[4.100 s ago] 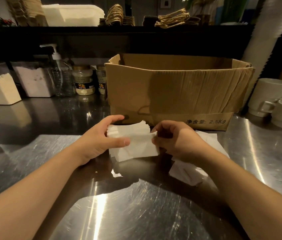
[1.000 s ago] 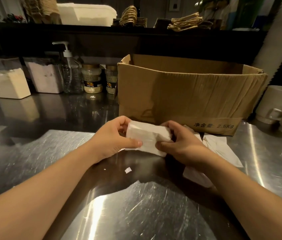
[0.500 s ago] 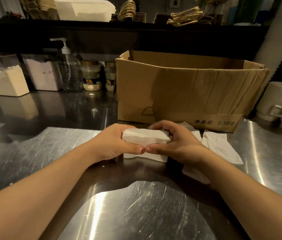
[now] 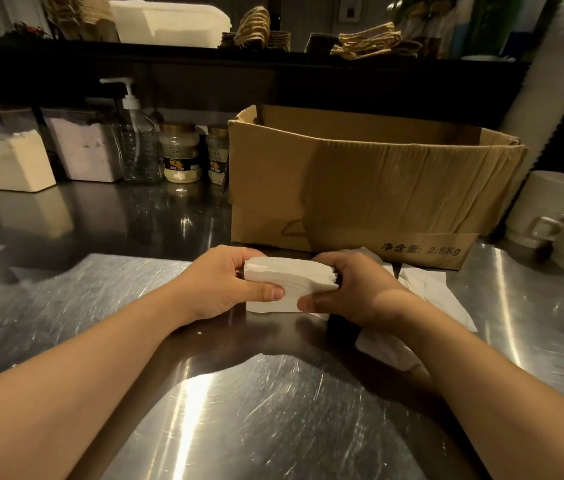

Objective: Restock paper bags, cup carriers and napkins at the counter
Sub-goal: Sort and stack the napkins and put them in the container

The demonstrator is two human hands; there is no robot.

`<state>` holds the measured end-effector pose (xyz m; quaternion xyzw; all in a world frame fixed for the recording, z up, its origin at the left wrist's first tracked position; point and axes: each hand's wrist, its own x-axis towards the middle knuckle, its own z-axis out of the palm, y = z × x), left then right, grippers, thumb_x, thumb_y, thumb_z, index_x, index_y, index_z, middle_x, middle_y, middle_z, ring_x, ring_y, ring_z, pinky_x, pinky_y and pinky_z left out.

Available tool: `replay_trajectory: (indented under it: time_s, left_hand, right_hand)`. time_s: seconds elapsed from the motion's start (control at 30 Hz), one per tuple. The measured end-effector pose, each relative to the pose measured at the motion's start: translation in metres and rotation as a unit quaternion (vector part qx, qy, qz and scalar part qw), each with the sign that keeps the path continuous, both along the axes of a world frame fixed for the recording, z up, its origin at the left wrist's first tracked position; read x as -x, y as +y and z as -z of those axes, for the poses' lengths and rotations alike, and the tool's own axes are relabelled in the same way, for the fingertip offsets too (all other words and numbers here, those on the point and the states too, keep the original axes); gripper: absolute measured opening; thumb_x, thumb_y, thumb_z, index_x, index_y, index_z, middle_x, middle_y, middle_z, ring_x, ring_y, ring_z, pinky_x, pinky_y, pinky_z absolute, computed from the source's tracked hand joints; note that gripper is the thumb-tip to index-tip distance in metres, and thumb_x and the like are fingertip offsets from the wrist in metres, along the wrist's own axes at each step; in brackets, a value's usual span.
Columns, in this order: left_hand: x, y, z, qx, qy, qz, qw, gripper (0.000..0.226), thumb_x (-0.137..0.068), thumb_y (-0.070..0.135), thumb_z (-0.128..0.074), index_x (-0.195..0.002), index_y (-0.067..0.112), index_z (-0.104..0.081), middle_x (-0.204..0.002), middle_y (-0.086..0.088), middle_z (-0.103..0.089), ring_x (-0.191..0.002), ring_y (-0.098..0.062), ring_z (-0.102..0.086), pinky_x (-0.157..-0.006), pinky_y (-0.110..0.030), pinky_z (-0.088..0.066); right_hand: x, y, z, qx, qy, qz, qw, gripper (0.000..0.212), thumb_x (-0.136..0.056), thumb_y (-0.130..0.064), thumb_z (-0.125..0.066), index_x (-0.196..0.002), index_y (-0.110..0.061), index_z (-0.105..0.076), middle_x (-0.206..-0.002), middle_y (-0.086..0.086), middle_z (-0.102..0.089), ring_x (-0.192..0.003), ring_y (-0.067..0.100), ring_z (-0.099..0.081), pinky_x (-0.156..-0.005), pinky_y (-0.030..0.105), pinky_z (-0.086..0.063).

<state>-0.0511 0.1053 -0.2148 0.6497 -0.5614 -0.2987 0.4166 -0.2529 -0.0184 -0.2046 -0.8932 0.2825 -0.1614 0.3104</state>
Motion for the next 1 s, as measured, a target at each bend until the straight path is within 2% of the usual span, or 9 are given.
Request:
replay_trajectory:
  time_s: [0.17,0.27,0.33,0.43,0.5,0.6,0.67,0.8,1.0]
  left_hand:
    - [-0.002,-0.001,-0.001,0.034,0.045,-0.013,0.998,0.045,-0.068,0.031,-0.083,-0.111,0.022,-0.075,-0.106,0.003,-0.078,-0.103,-0.013,-0.072,-0.093,-0.033,-0.057]
    - [-0.005,0.000,-0.003,0.057,0.082,-0.018,0.995,0.046,-0.068,0.029,-0.082,-0.112,0.019,-0.074,-0.108,0.000,-0.078,-0.106,-0.017,-0.072,-0.094,-0.035,-0.058]
    - [-0.008,0.000,-0.003,0.070,0.119,-0.024,0.990,0.053,-0.064,0.034,-0.083,-0.113,0.020,-0.072,-0.110,-0.001,-0.076,-0.111,-0.021,-0.070,-0.094,-0.036,-0.058]
    - [-0.016,-0.002,-0.003,0.088,0.172,-0.059,0.979,0.059,-0.062,0.039,-0.088,-0.116,0.021,-0.070,-0.111,-0.002,-0.073,-0.114,-0.026,-0.066,-0.093,-0.041,-0.058]
    - [-0.021,0.001,-0.005,0.088,0.200,-0.074,0.973,0.057,-0.063,0.039,-0.092,-0.111,0.018,-0.070,-0.106,-0.002,-0.073,-0.109,-0.025,-0.068,-0.085,-0.036,-0.059]
    - [-0.030,0.009,-0.022,0.066,0.207,-0.072,0.973,0.058,-0.061,0.041,-0.083,-0.108,0.012,-0.066,-0.101,-0.004,-0.072,-0.103,-0.028,-0.070,-0.083,-0.035,-0.059]
    - [-0.040,0.015,-0.045,0.045,0.205,-0.060,0.976,0.059,-0.065,0.038,-0.084,-0.113,0.009,-0.066,-0.106,-0.010,-0.072,-0.107,-0.033,-0.069,-0.092,-0.044,-0.059]
    - [-0.070,0.025,-0.112,0.012,0.220,-0.041,0.975,0.049,-0.082,0.009,-0.081,-0.127,0.007,-0.062,-0.115,-0.011,-0.073,-0.114,-0.029,-0.069,-0.092,-0.041,-0.060]
    - [-0.119,0.017,-0.221,0.010,0.158,-0.078,0.984,0.048,-0.081,0.016,-0.084,-0.124,0.008,-0.065,-0.115,-0.008,-0.075,-0.112,-0.025,-0.071,-0.099,-0.045,-0.055]
  right_hand:
    - [-0.001,0.002,-0.001,-0.098,-0.080,0.010,0.992,0.031,-0.078,-0.024,-0.088,-0.104,-0.032,-0.073,-0.088,-0.021,-0.075,-0.080,-0.007,-0.069,-0.066,0.008,-0.051]
    - [-0.001,0.008,-0.004,-0.197,-0.148,-0.015,0.969,0.037,-0.083,-0.020,-0.083,-0.116,-0.031,-0.070,-0.106,-0.014,-0.076,-0.099,0.006,-0.072,-0.090,0.031,-0.060]
    - [-0.004,0.013,-0.008,-0.220,-0.185,-0.017,0.958,0.039,-0.085,-0.021,-0.079,-0.122,-0.027,-0.068,-0.112,-0.011,-0.075,-0.106,0.012,-0.071,-0.093,0.041,-0.060]
    - [-0.014,0.019,-0.023,-0.193,-0.221,-0.001,0.956,0.033,-0.086,-0.028,-0.077,-0.118,-0.028,-0.069,-0.107,-0.016,-0.075,-0.099,0.003,-0.071,-0.086,0.029,-0.061]
    - [-0.024,0.024,-0.039,-0.164,-0.220,0.002,0.962,0.031,-0.085,-0.031,-0.077,-0.115,-0.031,-0.070,-0.104,-0.018,-0.074,-0.096,-0.001,-0.069,-0.078,0.021,-0.060]
    - [-0.042,0.029,-0.075,-0.123,-0.192,-0.005,0.974,0.030,-0.082,-0.034,-0.079,-0.111,-0.036,-0.068,-0.100,-0.021,-0.072,-0.094,-0.005,-0.067,-0.074,0.015,-0.058]
    - [-0.054,0.032,-0.103,-0.100,-0.162,-0.022,0.981,0.029,-0.083,-0.037,-0.079,-0.108,-0.040,-0.066,-0.099,-0.023,-0.070,-0.095,-0.006,-0.065,-0.075,0.013,-0.057]
    - [-0.084,0.031,-0.169,-0.076,-0.116,-0.061,0.988,0.031,-0.085,-0.040,-0.076,-0.113,-0.044,-0.063,-0.102,-0.025,-0.068,-0.096,-0.012,-0.061,-0.074,0.009,-0.055]
    - [-0.148,0.006,-0.282,-0.077,-0.081,-0.101,0.989,0.027,-0.084,-0.037,-0.080,-0.109,-0.036,-0.071,-0.096,-0.017,-0.072,-0.088,-0.001,-0.066,-0.072,0.022,-0.057]
